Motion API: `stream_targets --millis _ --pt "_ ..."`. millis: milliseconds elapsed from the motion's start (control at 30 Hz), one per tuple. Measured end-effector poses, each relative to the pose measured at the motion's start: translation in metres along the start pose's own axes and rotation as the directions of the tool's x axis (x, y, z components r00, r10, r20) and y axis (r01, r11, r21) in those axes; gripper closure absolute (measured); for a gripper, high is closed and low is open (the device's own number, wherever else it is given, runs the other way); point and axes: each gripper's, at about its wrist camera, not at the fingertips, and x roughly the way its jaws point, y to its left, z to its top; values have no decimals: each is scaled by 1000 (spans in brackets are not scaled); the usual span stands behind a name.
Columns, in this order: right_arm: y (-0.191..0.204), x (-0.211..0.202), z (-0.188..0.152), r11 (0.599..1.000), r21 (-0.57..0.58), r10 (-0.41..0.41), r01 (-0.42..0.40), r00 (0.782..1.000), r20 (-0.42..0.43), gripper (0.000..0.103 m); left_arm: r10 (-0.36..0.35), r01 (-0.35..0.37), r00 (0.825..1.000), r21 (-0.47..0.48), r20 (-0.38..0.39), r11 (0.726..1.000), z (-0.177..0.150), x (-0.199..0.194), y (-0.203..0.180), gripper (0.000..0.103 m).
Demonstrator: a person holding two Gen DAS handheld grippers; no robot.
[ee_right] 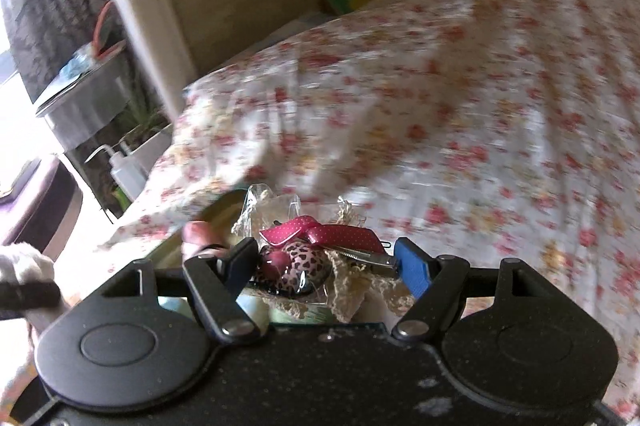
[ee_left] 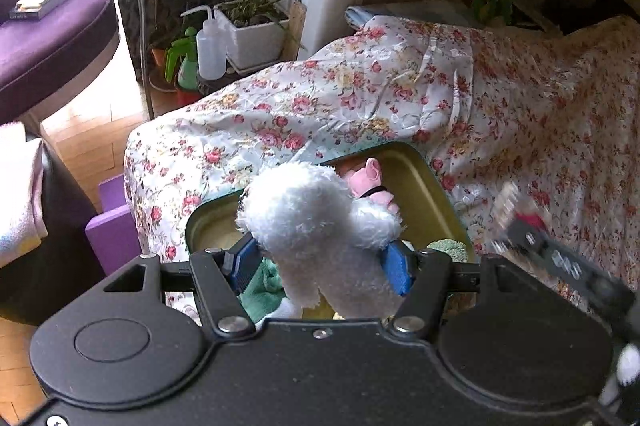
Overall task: Organize soft objects
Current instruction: 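Carry the plush to the tray with the left tool while the right tool drops the ribbon bundle in, then lower the white plush into the tray and open the left tool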
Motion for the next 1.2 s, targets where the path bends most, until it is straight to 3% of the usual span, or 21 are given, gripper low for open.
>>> stream_targets --millis 200,267,433,633,933,1200 --pt "40 18 24 999 -39 15 -16 1000 -15 28 -3 3 1000 -5 -4 1000 0 -1 6 44" --pt "45 20 29 999 -32 20 -20 1000 -11 21 -2 2 1000 -5 -7 1000 0 0 7 44" --pt "42 9 28 999 -39 19 -19 1000 11 21 -11 11 1000 -4 -27 1000 -1 3 8 44" --pt "10 -12 0 998 -57 -33 35 999 26 21 -12 13 999 5 -49 1000 -3 8 4 43" --pt "-61 -35 -49 989 36 -143 142 990 17 20 15 -13 995 13 -101 1000 -7 28 -10 42" --pt "-86 -47 -50 989 105 -112 107 993 39 20 65 -65 994 9 -93 998 -6 38 -19 34"
